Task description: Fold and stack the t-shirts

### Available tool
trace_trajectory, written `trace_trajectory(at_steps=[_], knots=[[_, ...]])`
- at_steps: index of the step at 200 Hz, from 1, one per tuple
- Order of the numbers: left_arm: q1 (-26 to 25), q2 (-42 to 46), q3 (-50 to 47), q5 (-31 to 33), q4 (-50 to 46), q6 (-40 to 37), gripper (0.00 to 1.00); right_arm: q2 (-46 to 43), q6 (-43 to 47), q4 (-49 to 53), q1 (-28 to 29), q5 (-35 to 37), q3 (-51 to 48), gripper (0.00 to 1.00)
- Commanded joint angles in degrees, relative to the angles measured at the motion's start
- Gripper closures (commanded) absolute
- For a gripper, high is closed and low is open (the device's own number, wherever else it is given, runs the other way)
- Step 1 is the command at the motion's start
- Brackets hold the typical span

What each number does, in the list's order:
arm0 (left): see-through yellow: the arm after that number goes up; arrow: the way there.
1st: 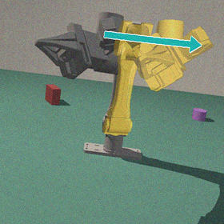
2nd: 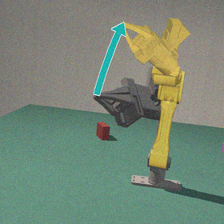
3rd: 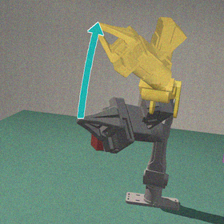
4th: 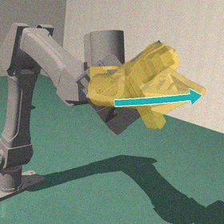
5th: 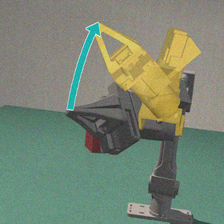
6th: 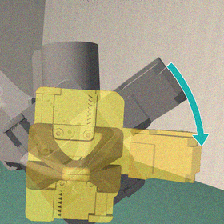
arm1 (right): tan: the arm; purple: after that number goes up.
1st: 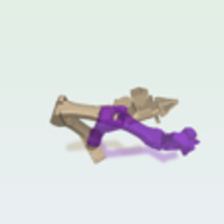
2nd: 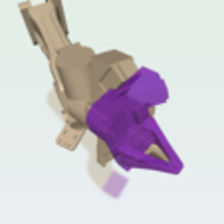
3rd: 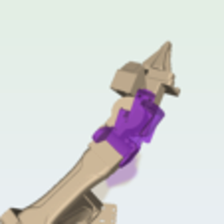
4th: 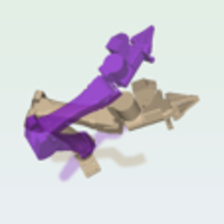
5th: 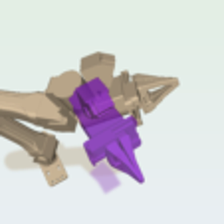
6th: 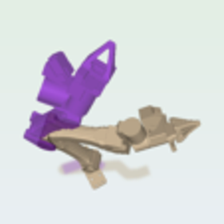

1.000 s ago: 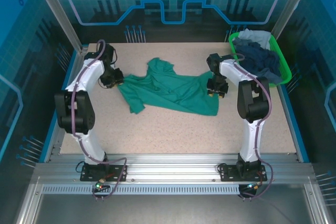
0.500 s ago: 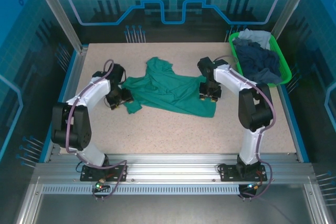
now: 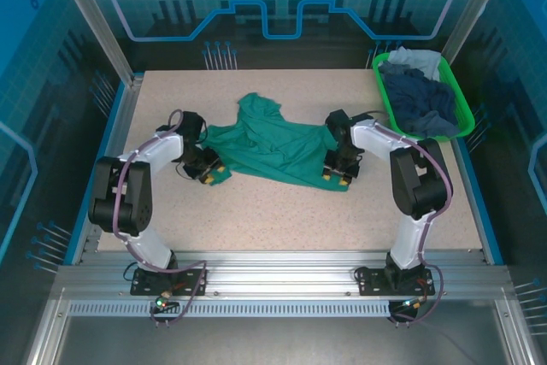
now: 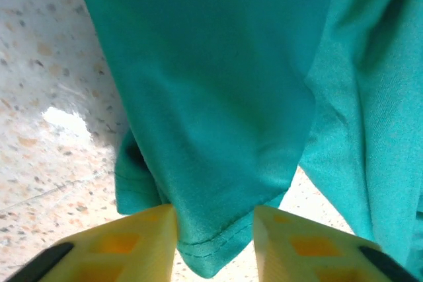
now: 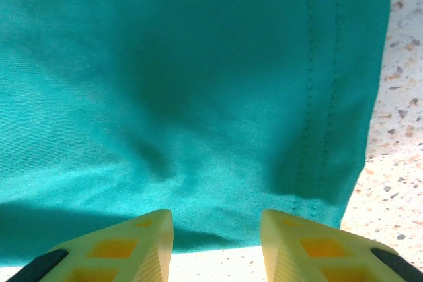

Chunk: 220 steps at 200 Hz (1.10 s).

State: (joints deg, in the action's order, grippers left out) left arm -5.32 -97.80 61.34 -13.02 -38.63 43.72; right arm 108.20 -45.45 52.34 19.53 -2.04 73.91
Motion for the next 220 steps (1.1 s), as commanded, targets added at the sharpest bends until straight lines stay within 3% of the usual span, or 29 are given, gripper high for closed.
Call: trace_trajectory(at_steps=[1,25,61,104,134,194,220], knots=[[-0.65,-1.20,0.63,-1.47,-1.18,0.27,0.73,-2.10,-1.56,0.64,-1.05,-0.42,-1.03,0.59],[-0.65,-1.08,1.05,-0.77,-2.42,-1.01,0.78,-3.68,-2.17,1.10,-1.66,0.36,-2.09,0.59],[-0.65,0.44,1.05,0.63,-2.67,-1.80,1.00,-6.85,-3.74,1.13,-1.82,1.69,-4.73,0.58],[-0.57,6.08,4.25,6.07,-6.57,-3.53,1.00,-13.65,-9.66,-1.02,-2.93,2.01,-10.99,0.55],[-0.23,10.89,6.53,10.63,-7.56,-4.17,1.00,-16.84,-15.57,-7.87,-4.34,-1.27,-15.82,0.51],[0.75,13.64,7.13,10.88,-5.96,-3.03,1.00,-9.46,-19.49,-10.82,-4.14,-5.10,-14.80,0.56],[0.92,15.01,8.04,11.90,-6.40,-2.93,1.00,-6.18,-19.72,-10.69,-4.18,-4.84,-12.87,0.63]])
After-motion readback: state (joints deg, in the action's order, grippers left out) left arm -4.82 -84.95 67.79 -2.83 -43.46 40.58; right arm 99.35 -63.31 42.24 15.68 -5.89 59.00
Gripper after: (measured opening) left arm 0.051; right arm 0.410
